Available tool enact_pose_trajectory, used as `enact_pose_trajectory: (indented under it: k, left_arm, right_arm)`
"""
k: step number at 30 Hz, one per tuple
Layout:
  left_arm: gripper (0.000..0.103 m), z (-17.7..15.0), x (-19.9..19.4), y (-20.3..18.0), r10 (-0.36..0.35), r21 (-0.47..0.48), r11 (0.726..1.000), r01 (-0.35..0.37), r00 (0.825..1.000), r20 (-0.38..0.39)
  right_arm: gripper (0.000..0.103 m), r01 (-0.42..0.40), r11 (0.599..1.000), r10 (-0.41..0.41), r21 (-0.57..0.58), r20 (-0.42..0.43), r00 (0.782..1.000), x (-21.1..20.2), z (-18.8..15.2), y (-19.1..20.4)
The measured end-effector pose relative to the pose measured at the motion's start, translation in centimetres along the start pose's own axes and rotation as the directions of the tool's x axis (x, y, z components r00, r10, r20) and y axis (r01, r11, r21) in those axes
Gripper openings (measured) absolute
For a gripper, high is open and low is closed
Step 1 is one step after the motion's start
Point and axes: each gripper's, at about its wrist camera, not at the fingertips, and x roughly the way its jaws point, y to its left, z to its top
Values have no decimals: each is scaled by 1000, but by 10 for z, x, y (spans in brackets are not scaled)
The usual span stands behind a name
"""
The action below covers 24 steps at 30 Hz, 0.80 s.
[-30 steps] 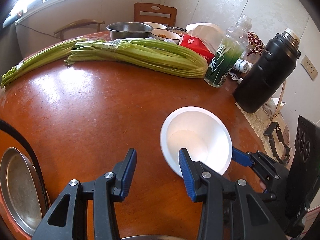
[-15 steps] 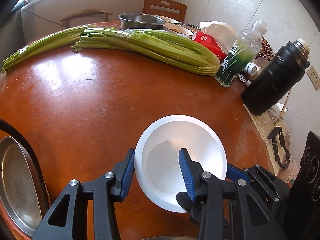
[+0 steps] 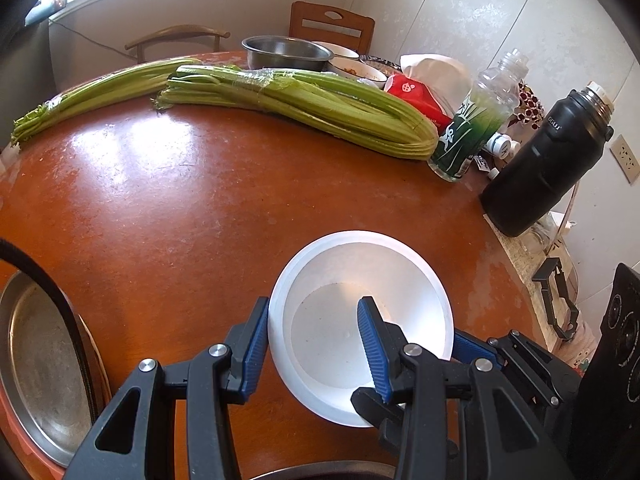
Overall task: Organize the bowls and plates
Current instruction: 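Lift the small red-printed bowl with the left tool over the nested bowls, then lower the small red-printed bowl into the larger white bowl with the left tool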
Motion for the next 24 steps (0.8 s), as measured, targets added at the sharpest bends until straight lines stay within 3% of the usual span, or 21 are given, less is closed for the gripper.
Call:
enact_pose_trajectory:
  k: [24]
  left_arm:
    - [44,-16,-50,-2,6,11,1000,-7,996,89]
  right_arm:
    - [70,-9,999,12,-51,55,998,-35,-4,27]
